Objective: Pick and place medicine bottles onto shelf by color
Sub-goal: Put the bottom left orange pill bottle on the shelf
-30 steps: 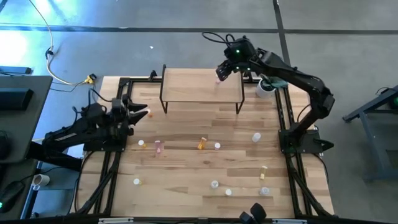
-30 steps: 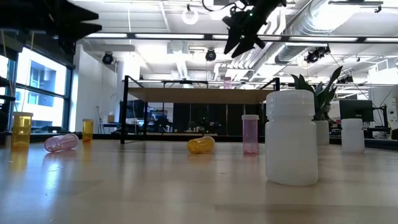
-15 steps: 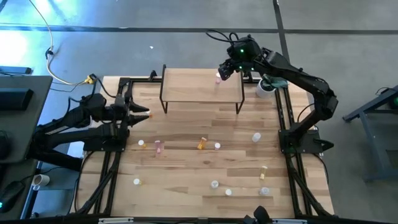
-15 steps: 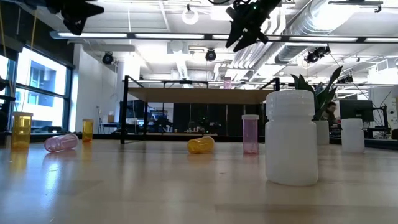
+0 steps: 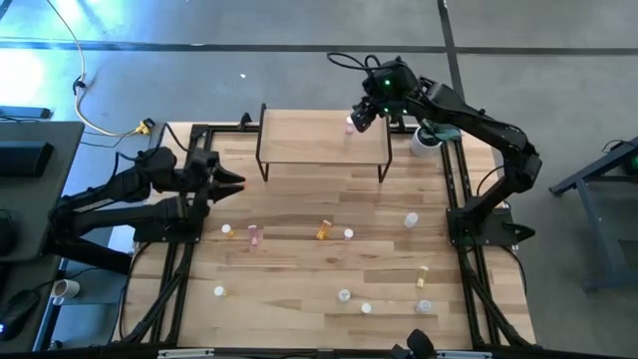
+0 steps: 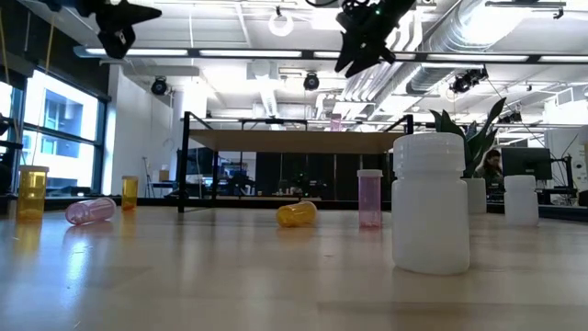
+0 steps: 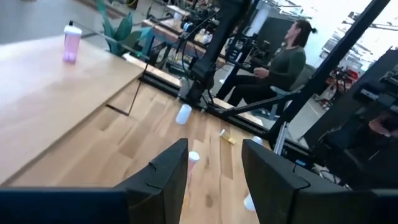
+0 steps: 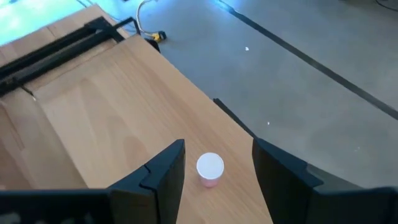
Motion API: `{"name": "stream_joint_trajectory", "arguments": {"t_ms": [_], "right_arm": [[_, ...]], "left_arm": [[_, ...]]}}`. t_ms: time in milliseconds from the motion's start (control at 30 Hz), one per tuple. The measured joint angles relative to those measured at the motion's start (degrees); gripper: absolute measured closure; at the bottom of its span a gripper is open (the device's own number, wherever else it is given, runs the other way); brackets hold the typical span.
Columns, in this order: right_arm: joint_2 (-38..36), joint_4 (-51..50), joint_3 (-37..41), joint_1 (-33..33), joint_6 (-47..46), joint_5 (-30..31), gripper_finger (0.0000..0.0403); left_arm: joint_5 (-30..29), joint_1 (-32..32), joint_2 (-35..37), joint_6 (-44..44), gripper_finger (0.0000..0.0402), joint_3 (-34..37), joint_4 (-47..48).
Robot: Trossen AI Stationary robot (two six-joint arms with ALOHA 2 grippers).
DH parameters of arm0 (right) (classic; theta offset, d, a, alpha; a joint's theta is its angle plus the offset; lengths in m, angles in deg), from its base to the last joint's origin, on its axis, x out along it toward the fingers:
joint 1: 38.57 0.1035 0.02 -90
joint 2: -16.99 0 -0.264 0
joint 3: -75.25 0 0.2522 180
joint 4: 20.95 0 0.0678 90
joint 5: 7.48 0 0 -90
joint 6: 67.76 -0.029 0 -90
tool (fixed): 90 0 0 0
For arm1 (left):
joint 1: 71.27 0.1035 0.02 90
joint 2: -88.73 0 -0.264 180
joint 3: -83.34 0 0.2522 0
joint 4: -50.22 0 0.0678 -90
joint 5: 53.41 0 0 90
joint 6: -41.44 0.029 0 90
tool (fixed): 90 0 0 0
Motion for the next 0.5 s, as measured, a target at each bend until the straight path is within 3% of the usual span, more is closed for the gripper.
{"name": "stream_joint_trajectory", "arguments": {"t_ms": [133, 500], "right_arm": [[0.00, -1.51, 0.00, 0.00, 1.46, 0.00, 0.0224], [0.00, -5.32, 0.00, 0.00, 3.02, 0.02, 0.0224]], "left_arm": [[0.00, 0.00, -2.61, -0.10, 0.0275, -2.22, 3.48], [0.61, -4.11, -10.37, 0.03, 0.0301, -12.41, 33.38]]}}
